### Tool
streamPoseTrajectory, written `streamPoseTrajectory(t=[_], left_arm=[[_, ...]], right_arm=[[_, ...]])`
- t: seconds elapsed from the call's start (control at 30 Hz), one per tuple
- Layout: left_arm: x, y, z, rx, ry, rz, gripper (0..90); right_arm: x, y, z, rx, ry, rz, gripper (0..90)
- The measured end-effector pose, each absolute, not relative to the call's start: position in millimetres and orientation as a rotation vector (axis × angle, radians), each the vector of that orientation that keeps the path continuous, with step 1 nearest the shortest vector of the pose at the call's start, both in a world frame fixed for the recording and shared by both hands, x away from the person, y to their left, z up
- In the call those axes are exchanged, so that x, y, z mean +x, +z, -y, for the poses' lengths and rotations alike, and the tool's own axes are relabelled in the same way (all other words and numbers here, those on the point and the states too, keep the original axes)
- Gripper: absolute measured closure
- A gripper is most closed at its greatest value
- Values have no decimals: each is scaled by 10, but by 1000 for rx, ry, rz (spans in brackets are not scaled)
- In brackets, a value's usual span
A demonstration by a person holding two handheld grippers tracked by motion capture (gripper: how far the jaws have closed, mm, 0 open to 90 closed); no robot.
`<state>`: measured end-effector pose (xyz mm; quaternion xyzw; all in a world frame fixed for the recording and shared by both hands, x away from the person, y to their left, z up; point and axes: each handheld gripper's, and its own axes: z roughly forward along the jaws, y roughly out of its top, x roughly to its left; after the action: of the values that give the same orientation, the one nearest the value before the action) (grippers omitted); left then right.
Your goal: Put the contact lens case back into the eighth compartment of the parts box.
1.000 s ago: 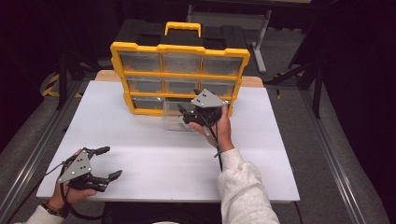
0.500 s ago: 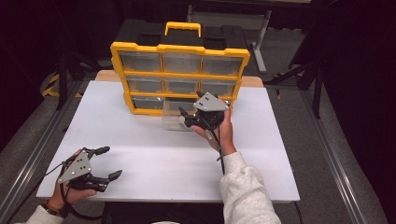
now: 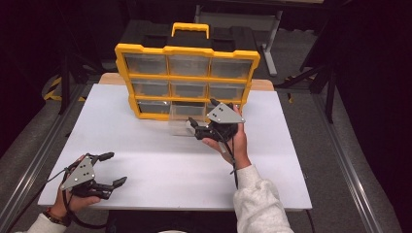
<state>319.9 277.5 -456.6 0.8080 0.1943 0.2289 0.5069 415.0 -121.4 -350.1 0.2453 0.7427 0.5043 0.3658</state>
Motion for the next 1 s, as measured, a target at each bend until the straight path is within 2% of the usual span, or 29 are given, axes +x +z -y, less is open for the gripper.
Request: streamPoseTrajectory(t=[1.0], left_arm=[[3192,-4556,-2774,1940,551,-463,99]], right_arm=[[3855,-3576,1282,606,1301,-1912,124]])
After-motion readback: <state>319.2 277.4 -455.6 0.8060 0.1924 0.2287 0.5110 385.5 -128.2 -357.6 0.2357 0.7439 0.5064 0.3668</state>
